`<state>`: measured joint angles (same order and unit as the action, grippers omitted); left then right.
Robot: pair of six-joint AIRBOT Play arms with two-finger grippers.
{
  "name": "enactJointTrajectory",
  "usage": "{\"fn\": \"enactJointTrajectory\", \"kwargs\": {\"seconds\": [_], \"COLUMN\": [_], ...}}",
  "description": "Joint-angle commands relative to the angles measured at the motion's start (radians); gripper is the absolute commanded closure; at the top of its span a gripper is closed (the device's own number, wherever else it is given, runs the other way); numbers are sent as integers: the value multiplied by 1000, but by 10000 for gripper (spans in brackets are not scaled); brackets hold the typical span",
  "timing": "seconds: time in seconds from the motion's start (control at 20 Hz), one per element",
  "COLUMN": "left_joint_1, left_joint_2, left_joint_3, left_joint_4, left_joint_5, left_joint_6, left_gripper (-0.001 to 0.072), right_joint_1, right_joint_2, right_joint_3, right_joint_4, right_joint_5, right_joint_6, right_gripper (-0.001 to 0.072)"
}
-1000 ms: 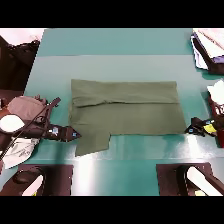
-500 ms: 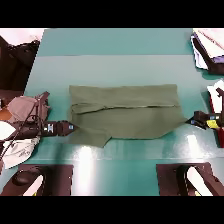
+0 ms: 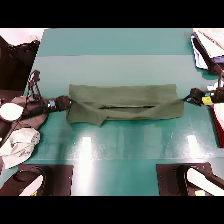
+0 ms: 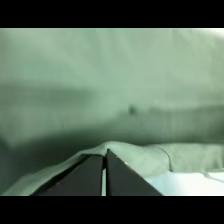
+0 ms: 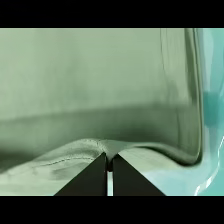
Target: Fold the shirts.
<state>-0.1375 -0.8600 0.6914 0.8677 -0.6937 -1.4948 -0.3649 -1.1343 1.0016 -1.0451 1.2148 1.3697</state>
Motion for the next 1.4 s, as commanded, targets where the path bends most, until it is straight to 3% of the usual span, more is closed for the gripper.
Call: {"fn": "enactJointTrajectory", "kwargs": {"seconds": [0.0, 0.6, 0.65, 0.7, 0.75, 0.8, 0.85, 1.05, 1.1, 1.2, 1.35], "left_joint_1": [8, 8, 8, 7, 7, 8, 7, 7, 7, 7, 7], "left_joint_2": [-135, -381, -381, -381, -381, -381, -381, -381, -381, -381, -381], "left_joint_3": [109, 154, 156, 163, 176, 194, 217, 317, 327, 328, 328], "left_joint_4": [25, 15, 15, 14, 14, 14, 15, 15, 15, 15, 15], "left_joint_5": [99, 420, 447, 467, 468, 460, 436, 214, 161, 84, -16], "left_joint_6": [10, 3, 1, 1, 2, 2, 2, 12, 12, 27, 83], "left_gripper": [680, 676, 502, 232, 155, 165, 165, 168, 200, 669, 671], "right_joint_1": [20, 21, 20, 20, 20, 20, 20, -37, -61, -108, -145], "right_joint_2": [-135, -434, -453, -470, -489, -502, -510, -511, -513, -542, -615], "right_joint_3": [128, 370, 386, 403, 424, 446, 467, 509, 502, 499, 499], "right_joint_4": [4, 8, 8, 8, 8, 8, 8, 5, 6, 8, 8], "right_joint_5": [-23, -39, -39, -38, -35, -24, -4, 135, 161, 213, 251], "right_joint_6": [3, 2, 2, 2, 2, 2, 2, -55, -60, -73, -85], "right_gripper": [695, 691, 688, 627, 411, 297, 255, 254, 254, 254, 254]}}
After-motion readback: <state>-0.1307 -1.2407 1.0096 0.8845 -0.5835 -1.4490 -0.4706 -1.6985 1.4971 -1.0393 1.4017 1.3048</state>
